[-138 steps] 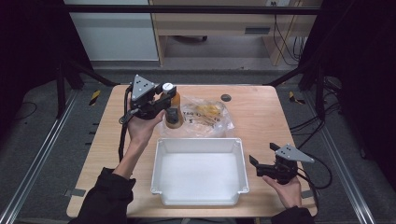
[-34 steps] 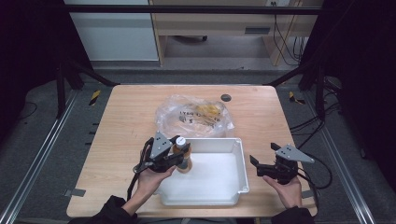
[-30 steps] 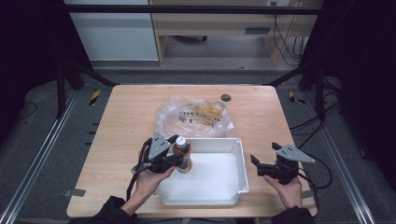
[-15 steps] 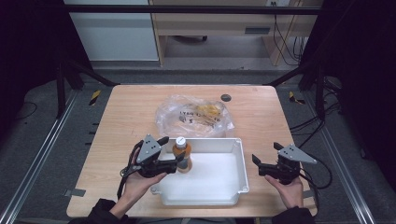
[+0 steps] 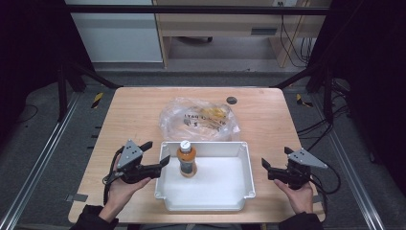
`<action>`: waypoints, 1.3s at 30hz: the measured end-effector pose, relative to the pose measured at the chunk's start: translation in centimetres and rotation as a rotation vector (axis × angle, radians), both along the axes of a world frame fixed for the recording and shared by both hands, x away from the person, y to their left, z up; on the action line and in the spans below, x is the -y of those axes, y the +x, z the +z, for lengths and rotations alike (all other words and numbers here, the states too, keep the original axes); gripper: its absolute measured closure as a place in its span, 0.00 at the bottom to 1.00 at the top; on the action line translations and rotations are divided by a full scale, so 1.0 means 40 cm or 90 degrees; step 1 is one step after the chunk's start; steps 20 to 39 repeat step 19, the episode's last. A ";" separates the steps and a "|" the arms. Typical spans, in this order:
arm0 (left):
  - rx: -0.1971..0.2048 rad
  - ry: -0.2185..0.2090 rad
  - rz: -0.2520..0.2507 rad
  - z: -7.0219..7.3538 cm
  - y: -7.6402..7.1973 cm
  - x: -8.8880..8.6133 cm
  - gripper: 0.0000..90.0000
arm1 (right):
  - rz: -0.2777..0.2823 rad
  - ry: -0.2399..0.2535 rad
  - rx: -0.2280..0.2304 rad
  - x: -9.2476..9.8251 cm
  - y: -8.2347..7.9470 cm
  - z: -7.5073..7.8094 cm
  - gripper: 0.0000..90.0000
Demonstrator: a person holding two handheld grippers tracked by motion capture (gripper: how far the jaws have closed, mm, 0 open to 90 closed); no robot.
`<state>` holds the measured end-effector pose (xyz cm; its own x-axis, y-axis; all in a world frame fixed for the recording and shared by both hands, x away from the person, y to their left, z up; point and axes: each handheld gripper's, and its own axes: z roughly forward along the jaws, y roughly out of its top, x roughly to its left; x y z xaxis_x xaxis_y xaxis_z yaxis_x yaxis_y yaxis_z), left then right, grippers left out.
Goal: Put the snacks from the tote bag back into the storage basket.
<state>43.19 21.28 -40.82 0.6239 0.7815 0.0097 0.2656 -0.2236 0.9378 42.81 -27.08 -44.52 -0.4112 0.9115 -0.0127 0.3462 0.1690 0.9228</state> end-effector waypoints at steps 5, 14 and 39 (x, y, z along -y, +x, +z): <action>0.002 -0.001 0.034 -0.010 0.006 -0.039 0.23 | -0.009 -0.001 -0.001 0.009 0.000 -0.005 0.06; -0.011 0.012 0.066 -0.056 0.022 -0.113 0.28 | -0.013 -0.011 -0.006 0.008 0.002 -0.007 0.06; -0.024 0.023 0.076 -0.082 0.021 -0.149 0.30 | -0.011 -0.016 -0.010 0.007 0.002 -0.009 0.06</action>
